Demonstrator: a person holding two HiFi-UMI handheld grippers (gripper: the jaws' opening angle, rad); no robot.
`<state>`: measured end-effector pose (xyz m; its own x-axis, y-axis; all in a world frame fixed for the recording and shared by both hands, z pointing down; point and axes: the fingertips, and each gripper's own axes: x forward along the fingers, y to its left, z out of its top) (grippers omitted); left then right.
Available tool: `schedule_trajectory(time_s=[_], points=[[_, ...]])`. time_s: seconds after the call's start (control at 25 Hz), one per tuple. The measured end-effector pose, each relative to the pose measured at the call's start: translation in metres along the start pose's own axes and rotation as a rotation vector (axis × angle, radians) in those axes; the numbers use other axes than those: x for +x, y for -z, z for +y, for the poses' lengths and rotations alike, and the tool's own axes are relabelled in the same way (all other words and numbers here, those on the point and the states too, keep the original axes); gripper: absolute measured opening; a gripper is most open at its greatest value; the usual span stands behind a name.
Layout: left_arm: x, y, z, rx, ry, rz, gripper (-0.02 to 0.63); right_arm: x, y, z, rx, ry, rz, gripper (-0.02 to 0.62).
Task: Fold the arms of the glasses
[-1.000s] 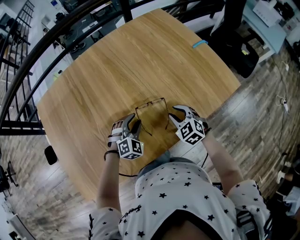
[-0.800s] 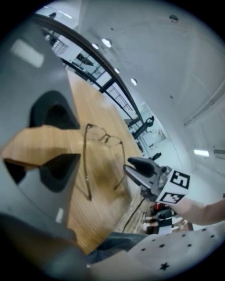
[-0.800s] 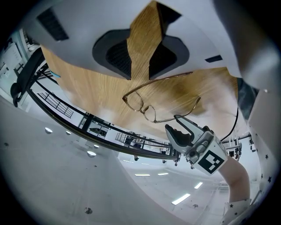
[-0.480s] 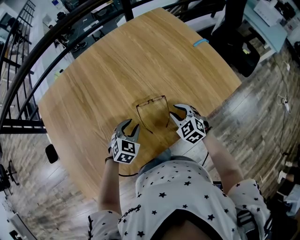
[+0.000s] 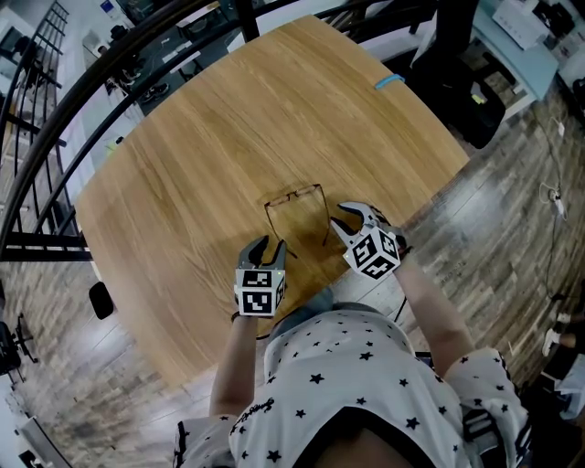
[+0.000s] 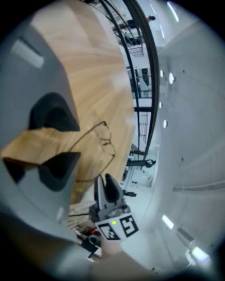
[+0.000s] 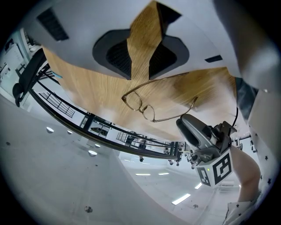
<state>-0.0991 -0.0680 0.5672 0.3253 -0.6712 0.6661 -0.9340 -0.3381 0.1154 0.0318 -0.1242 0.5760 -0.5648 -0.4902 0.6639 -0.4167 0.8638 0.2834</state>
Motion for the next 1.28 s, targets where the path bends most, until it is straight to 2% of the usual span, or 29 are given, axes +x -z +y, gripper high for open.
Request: schedule_trajectory(time_s=[0.12,0.4,0.52,0.64,0.72,1.28], points=[[0.002,0.006,-0.005,-0.083,0.003,0.025,0.150,-0.001,-0.001,0.002,0.000,0.001,-0.001,0.115],[0.003,0.005,-0.017,-0.210,0.040,0.046,0.146,0.001,0.001,0.006,-0.008,-0.002,0.008,0.112],[0.005,0.012,-0.025,-0.205,0.052,0.079,0.144,0.001,0.001,0.009,-0.017,-0.005,0.010,0.112],[0.007,0.018,-0.028,-0.209,0.045,0.094,0.114,0.001,0.000,0.012,-0.021,-0.009,0.010,0.110],[0.009,0.019,-0.029,-0.205,0.044,0.093,0.094,0.000,-0.001,0.014,-0.025,-0.011,0.008,0.109],[0.009,0.016,-0.031,-0.181,0.051,0.092,0.074,0.011,-0.023,0.033,-0.081,-0.064,-0.018,0.077]])
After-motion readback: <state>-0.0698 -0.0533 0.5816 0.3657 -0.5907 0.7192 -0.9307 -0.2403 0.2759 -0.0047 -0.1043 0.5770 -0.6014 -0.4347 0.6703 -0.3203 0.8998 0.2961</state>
